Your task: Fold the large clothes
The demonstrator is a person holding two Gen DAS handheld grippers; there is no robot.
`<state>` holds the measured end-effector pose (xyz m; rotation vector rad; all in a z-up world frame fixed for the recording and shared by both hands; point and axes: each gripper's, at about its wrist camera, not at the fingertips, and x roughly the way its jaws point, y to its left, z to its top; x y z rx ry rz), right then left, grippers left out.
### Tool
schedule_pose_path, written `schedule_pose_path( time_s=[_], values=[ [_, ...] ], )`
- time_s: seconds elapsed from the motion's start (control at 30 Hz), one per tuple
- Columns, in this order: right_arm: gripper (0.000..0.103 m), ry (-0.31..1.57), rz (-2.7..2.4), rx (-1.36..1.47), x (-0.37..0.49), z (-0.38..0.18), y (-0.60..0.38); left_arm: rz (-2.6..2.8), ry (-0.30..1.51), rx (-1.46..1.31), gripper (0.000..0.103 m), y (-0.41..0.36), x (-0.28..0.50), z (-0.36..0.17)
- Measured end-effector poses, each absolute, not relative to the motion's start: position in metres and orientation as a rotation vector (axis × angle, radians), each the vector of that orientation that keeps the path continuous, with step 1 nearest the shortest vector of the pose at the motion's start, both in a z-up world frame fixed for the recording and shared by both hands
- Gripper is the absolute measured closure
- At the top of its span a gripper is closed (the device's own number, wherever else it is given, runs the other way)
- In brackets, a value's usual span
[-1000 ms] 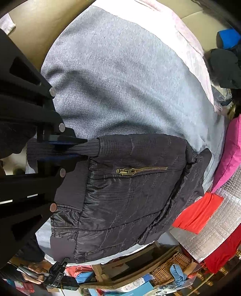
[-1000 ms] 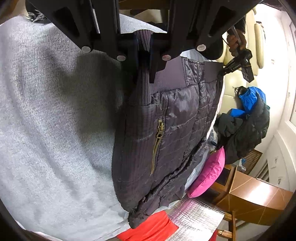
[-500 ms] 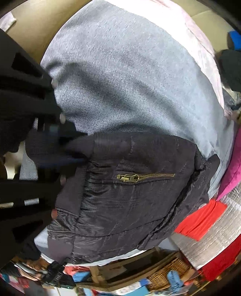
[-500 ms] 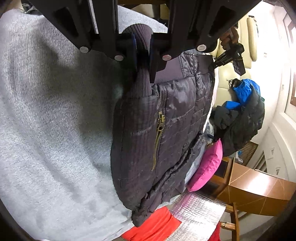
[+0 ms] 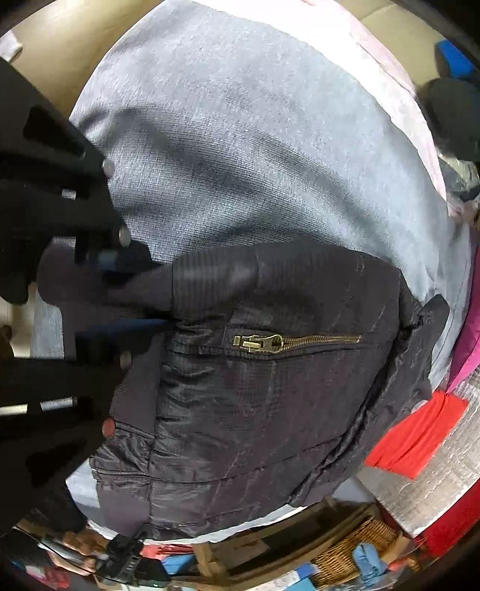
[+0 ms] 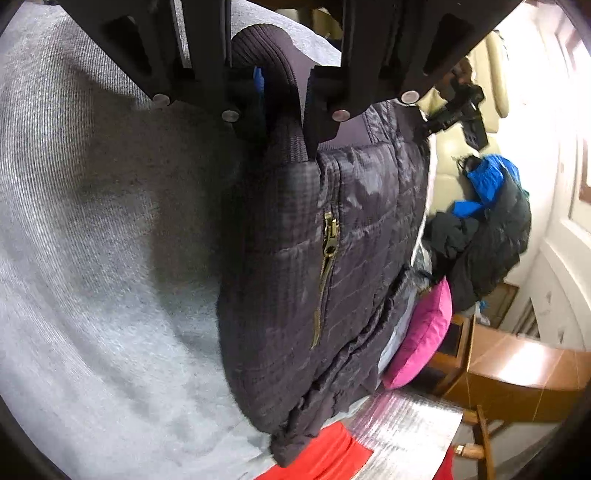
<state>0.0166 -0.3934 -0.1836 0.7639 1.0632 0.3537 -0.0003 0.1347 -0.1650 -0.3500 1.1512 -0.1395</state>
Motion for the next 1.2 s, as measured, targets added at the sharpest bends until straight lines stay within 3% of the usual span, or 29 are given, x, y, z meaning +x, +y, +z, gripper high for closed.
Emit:
schedule_pose_path(
  time_s=[0.1,0.43,1.2],
  values=[
    [0.092,1.073,0.340,0.752,0.017,-0.183,-0.391,-0.153,1.131,-0.355,0.093,0.138,-0.003,-0.160],
    [0.094,1.011,0.401,0.739,0.005,-0.156,-0.389,-0.202,1.020,-0.363,0.095,0.151,-0.026,-0.124],
    [0.094,1.020,0.480,0.765,-0.029,-0.161,-0.400,-0.238,1.026,-0.392,0.095,0.155,-0.003,-0.123]
  ],
)
